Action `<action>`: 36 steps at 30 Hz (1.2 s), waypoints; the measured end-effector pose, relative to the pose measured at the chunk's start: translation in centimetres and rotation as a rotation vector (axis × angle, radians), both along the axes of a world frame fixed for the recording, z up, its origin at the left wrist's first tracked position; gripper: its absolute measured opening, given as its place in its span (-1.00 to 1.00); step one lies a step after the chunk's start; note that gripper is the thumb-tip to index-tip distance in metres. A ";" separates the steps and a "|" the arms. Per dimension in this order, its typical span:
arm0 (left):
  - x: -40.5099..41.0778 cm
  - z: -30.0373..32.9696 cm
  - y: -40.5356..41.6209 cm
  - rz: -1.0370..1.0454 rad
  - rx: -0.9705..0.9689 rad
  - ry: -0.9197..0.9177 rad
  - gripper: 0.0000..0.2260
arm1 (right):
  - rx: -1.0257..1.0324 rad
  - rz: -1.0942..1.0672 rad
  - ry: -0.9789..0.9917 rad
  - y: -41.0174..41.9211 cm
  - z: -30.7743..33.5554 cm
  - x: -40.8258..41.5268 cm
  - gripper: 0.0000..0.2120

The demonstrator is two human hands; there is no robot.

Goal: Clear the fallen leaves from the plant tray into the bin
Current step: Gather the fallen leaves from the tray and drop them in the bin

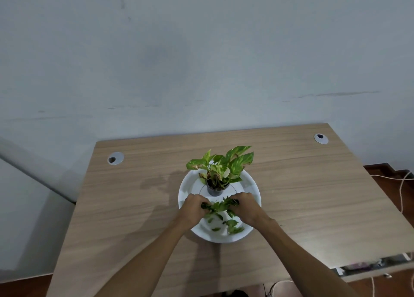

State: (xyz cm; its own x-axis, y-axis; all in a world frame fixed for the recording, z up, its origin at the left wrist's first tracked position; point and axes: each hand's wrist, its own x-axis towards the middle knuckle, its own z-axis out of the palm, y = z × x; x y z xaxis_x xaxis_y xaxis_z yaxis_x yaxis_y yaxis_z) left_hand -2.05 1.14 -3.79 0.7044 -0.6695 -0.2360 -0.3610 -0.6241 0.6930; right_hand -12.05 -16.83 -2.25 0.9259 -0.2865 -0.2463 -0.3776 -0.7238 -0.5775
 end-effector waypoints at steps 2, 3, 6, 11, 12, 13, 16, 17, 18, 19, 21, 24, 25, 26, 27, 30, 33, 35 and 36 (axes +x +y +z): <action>0.0 0.6 -0.1 -0.009 -0.028 -0.006 -0.80 | -0.012 -0.012 0.002 0.1 0.6 0.0 -0.91; 0.1 0.9 -0.2 -0.016 -0.043 -0.015 -0.80 | -0.021 -0.018 -0.001 0.1 0.9 0.0 -0.91; 0.3 1.5 -0.1 -0.043 -0.081 -0.046 -0.82 | -0.032 -0.016 -0.022 0.2 1.7 0.1 -0.89; 0.2 3.2 0.3 -0.058 -0.093 -0.091 -0.83 | -0.041 -0.006 -0.038 0.4 3.4 -0.1 -0.88; 0.2 3.6 0.3 -0.051 -0.106 -0.096 -0.82 | -0.047 0.006 -0.044 0.3 4.0 -0.2 -0.87; 0.3 3.9 0.3 -0.043 -0.115 -0.102 -0.82 | -0.053 0.019 -0.052 0.2 4.5 -0.2 -0.87; 0.4 5.6 0.0 -0.028 -0.123 -0.155 -0.83 | -0.069 0.052 -0.098 -0.3 6.1 -0.1 -0.85; 0.4 6.2 -0.1 -0.026 -0.125 -0.178 -0.83 | -0.073 0.055 -0.110 -0.4 6.7 -0.1 -0.86; 0.5 6.7 -0.2 -0.023 -0.130 -0.195 -0.84 | -0.074 0.055 -0.119 -0.6 7.1 -0.1 -0.88; 0.3 7.3 -0.2 -0.018 -0.134 -0.209 -0.84 | -0.070 0.055 -0.128 -0.8 7.4 -0.1 -0.89; 0.0 8.2 -0.3 -0.006 -0.142 -0.221 -0.84 | -0.066 0.054 -0.130 -1.1 8.0 -0.1 -0.90; -1.1 8.7 0.1 0.014 -0.151 -0.222 -0.83 | -0.052 0.020 -0.125 -1.4 8.4 -0.6 -0.89; -1.5 8.7 0.3 0.024 -0.148 -0.214 -0.82 | -0.039 0.008 -0.132 -1.4 8.4 -0.8 -0.88; -1.8 8.6 0.5 0.035 -0.146 -0.201 -0.81 | -0.032 0.002 -0.134 -1.3 8.3 -1.1 -0.88; -2.1 8.5 0.7 0.042 -0.148 -0.181 -0.81 | -0.032 0.002 -0.132 -1.1 8.1 -1.5 -0.87; -3.3 8.0 1.0 0.069 -0.146 -0.137 -0.81 | -0.017 -0.013 -0.115 -0.9 7.4 -2.4 -0.85; -4.0 7.6 1.2 0.120 -0.154 -0.123 -0.82 | 0.003 -0.035 -0.132 -0.7 7.3 -2.9 -0.86; -4.6 7.5 1.3 0.144 -0.159 -0.112 -0.84 | 0.030 -0.048 -0.156 -0.8 7.3 -2.9 -0.87; -4.8 7.3 1.4 0.160 -0.168 -0.116 -0.85 | 0.042 -0.049 -0.159 -0.7 7.3 -2.9 -0.87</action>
